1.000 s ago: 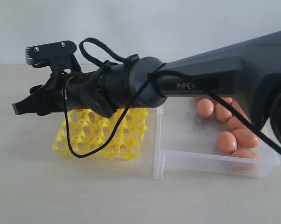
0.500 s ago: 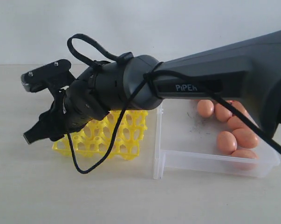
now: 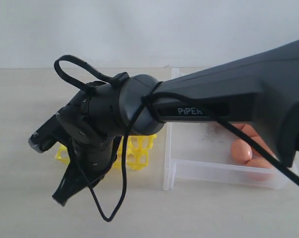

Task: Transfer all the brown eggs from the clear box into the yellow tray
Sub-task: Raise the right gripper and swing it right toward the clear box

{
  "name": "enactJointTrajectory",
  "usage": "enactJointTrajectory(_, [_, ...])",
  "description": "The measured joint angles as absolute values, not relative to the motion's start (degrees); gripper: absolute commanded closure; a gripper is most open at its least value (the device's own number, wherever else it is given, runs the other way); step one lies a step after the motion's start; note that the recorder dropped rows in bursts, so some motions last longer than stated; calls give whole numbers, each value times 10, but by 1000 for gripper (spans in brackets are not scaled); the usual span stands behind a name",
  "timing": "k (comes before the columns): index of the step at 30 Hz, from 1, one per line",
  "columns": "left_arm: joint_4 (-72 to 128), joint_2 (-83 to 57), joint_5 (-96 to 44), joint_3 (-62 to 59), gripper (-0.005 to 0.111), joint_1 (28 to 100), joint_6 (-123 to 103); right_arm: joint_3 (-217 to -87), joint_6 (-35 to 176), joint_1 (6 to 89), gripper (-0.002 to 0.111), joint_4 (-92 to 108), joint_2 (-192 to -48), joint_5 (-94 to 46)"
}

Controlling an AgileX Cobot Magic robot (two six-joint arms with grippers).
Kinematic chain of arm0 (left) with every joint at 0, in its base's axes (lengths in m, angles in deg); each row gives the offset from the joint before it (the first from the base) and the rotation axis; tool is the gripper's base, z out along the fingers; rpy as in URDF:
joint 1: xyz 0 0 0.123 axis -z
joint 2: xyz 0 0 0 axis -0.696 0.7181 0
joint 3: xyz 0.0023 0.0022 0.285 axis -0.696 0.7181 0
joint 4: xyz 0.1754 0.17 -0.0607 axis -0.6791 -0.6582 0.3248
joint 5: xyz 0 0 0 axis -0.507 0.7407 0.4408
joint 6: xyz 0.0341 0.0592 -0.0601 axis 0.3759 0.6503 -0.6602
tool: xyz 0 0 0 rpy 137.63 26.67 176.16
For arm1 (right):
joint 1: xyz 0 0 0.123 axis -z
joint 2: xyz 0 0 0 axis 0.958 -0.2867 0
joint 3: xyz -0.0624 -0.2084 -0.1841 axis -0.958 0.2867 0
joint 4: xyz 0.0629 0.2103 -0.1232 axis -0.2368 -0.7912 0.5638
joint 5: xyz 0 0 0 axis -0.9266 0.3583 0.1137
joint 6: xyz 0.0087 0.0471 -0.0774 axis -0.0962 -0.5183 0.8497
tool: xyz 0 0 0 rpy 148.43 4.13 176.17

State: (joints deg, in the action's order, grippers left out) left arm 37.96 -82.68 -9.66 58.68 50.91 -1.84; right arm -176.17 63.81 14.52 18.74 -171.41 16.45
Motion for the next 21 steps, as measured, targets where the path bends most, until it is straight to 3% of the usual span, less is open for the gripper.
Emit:
enactJointTrajectory(1, [380, -827, -97, 587, 103, 509, -18, -1756, 643, 145, 108, 187, -1714, 170])
enactJointTrajectory(21, [380, -827, -97, 587, 103, 509, -18, -1590, 645, 145, 108, 185, -1630, 98])
